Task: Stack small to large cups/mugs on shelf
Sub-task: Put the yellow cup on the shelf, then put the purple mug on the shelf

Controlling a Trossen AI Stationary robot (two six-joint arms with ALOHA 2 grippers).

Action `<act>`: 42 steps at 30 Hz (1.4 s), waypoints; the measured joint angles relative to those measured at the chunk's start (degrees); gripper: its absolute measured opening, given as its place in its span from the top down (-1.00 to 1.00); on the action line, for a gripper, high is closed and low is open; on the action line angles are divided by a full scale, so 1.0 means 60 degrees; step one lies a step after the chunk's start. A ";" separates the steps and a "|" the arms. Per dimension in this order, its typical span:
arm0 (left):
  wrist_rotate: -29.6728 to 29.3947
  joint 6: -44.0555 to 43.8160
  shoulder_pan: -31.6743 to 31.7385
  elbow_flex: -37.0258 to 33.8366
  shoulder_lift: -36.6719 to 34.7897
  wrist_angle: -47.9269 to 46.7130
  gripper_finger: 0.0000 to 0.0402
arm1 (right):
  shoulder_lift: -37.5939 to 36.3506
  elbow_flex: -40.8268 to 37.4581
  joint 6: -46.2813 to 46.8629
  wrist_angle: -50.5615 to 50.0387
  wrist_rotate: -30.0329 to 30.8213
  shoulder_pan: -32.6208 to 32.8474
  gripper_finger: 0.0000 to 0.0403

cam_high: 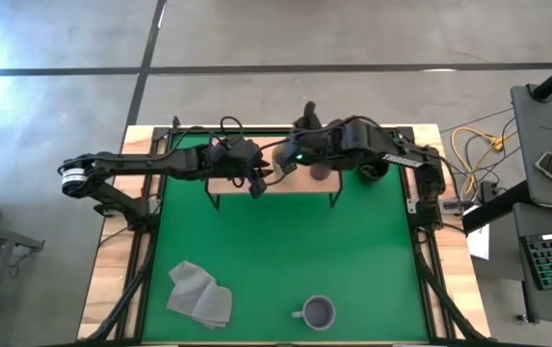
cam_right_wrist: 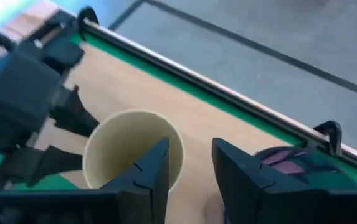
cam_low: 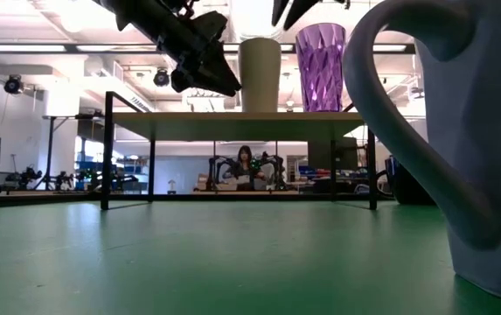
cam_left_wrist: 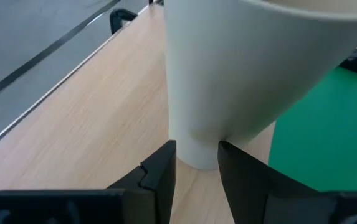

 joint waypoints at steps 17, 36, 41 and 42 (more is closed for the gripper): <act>0.0252 -0.0018 0.0274 0.0025 0.0607 0.0404 0.48 | -0.0770 -0.0009 0.0294 -0.1287 0.0096 0.0297 0.52; 0.2279 -0.1031 -0.0509 -0.1660 -0.3625 -0.0933 0.48 | -0.3865 -0.4241 0.2606 -0.0618 -0.5180 0.3041 0.53; 0.2281 -0.1540 -0.0572 -0.2368 -0.4180 -0.0774 0.48 | -0.3502 -0.5585 0.4933 -0.0108 -0.5314 0.5201 0.57; 0.2281 -0.1603 -0.0572 -0.2509 -0.4263 -0.0790 0.48 | -0.3443 -0.5819 0.5398 0.0247 -0.5194 0.5535 0.57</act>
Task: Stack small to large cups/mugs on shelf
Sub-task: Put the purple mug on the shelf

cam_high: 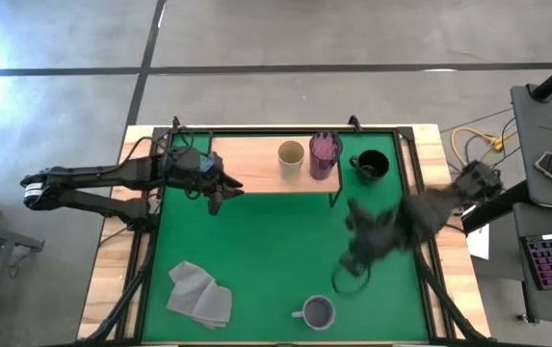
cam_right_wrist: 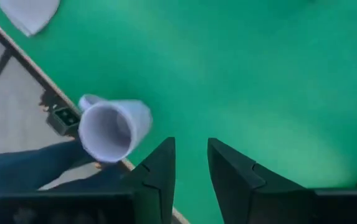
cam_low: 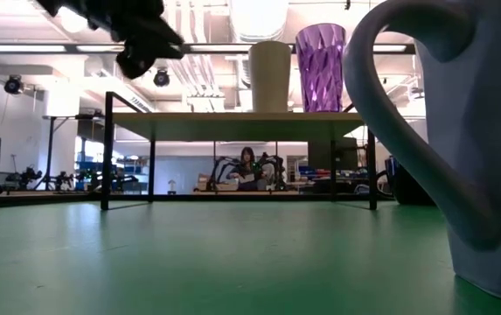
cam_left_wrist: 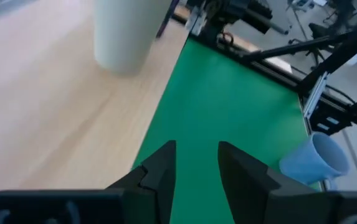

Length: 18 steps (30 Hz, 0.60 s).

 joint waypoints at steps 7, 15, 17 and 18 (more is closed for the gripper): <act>0.0776 -0.0442 -0.0125 -0.0290 -0.0216 0.0350 0.48 | 0.0584 -0.1286 0.4035 0.1974 0.0251 0.1356 0.55; 0.1625 -0.0429 -0.1040 -0.0728 -0.0088 0.0282 0.48 | 0.1830 -0.1113 0.7789 0.3767 0.0241 0.2131 0.54; 0.1632 -0.0431 -0.1222 -0.0849 -0.0051 0.0254 0.48 | 0.2177 -0.0752 0.7979 0.4064 0.0244 0.2224 0.54; 0.1625 -0.0438 -0.1308 -0.0868 -0.0026 0.0264 0.48 | 0.2391 -0.0534 0.8003 0.4037 0.0241 0.2269 0.54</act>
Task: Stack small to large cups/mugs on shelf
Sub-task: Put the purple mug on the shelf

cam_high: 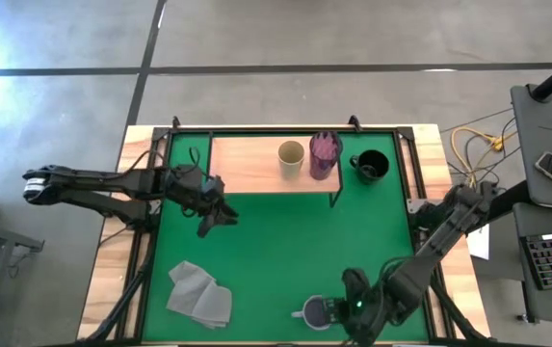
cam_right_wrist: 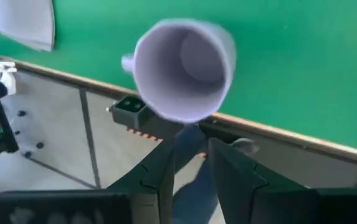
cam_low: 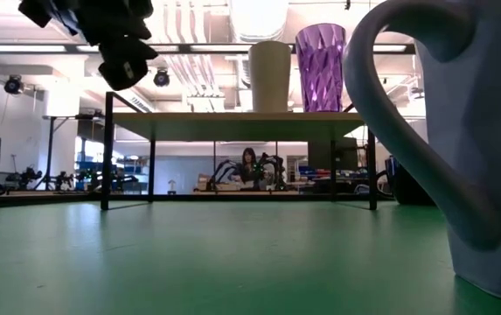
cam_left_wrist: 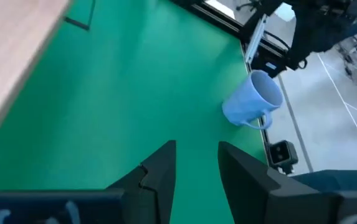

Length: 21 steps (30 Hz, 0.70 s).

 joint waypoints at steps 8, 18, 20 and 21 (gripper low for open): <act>-0.0092 -0.0726 -0.0881 -0.0015 0.0041 0.0293 0.48 | 0.1716 0.1603 0.0073 -0.1722 0.0004 0.0128 0.54; -0.0518 -0.1501 -0.2013 -0.0015 0.0078 0.0525 0.48 | 0.3083 0.2864 0.0110 -0.3019 0.0543 0.0238 0.50; -0.0594 -0.1524 -0.2180 -0.0015 0.0067 0.0528 0.48 | 0.3151 0.3006 0.0114 -0.2971 0.0534 0.0228 0.50; -0.0595 -0.1523 -0.2233 -0.0015 0.0067 0.0526 0.48 | 0.3195 0.3074 0.0114 -0.2963 0.0536 0.0230 0.50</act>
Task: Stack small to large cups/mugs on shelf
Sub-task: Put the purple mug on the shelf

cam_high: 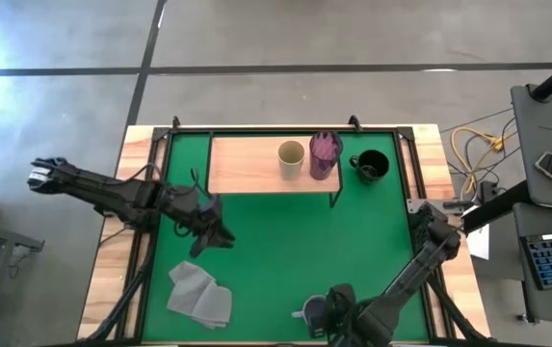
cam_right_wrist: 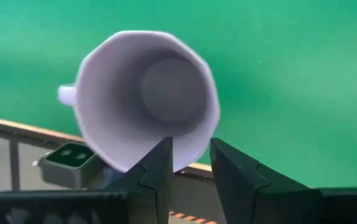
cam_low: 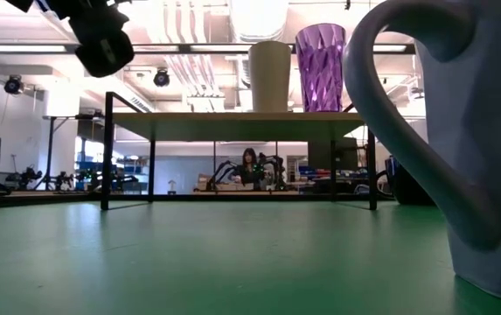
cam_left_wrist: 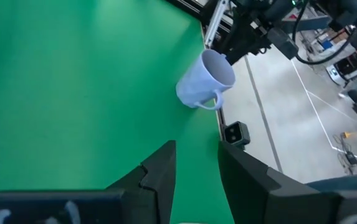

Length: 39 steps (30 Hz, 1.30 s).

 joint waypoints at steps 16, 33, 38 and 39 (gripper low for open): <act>0.0107 0.0280 -0.0215 -0.0056 -0.0015 -0.0116 0.48 | 0.0083 -0.0724 0.0018 0.0253 -0.0304 -0.0422 0.51; 0.0049 0.0053 -0.0748 -0.0772 -0.0098 -0.0354 0.48 | 0.0083 -0.1385 -0.2063 0.1285 0.0117 -0.2222 0.91; -0.0155 0.0055 -0.1018 -0.0921 -0.0102 -0.0349 0.48 | 0.0080 -0.1455 -0.3576 0.1704 0.0234 -0.3237 0.85; -0.0296 0.0046 -0.1074 -0.1000 -0.0102 -0.0349 0.48 | 0.0080 -0.1522 -0.3921 0.1967 0.0229 -0.3448 0.85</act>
